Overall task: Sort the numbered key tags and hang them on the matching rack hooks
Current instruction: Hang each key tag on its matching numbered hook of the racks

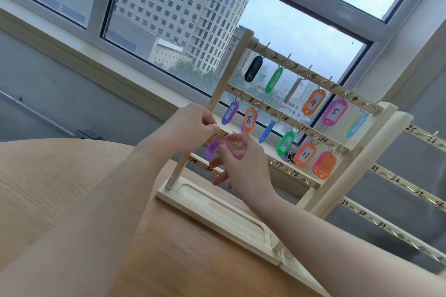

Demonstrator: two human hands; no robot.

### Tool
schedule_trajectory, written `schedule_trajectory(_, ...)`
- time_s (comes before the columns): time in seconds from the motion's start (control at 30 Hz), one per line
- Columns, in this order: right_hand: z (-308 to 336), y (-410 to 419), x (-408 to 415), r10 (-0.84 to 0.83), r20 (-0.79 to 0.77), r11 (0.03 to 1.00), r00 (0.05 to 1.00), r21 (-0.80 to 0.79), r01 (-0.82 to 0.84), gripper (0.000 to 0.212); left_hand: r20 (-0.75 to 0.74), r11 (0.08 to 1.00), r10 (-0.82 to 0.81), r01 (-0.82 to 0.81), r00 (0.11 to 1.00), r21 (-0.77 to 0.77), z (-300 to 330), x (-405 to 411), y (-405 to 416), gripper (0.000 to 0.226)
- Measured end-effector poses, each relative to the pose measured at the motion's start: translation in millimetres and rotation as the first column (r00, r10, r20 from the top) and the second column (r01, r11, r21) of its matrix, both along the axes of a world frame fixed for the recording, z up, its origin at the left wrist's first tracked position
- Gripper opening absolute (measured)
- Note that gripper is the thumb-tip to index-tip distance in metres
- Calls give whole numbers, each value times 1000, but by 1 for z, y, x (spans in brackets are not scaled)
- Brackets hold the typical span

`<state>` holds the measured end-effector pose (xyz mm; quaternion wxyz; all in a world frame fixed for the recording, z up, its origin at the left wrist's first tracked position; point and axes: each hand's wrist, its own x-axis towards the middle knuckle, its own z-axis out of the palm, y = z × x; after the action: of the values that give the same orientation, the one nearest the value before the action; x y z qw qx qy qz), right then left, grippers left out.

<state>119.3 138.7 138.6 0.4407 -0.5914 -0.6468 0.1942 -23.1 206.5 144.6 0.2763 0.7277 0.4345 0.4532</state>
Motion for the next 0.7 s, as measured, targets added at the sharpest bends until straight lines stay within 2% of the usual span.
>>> schedule_trajectory(0.23,-7,-16,10,-9,21,1000,1000,24,9,34,-56,999,17,-19,998,-33,4,-1,-6,23)
schedule_trajectory(0.33,-11,-31,19,-39,45,999,998,31,38,36,-132,996,7,-19,991,-89,4,0,-8,26)
schedule_trajectory(0.47,-13,-54,37,-67,64,998,996,-14,68,26,-266,986,-43,-2,963,-168,5,-1,-15,31)
schedule_trajectory(0.7,-21,-104,88,-138,76,987,988,-72,143,9,-364,989,16,-69,931,-133,17,-2,-24,29)
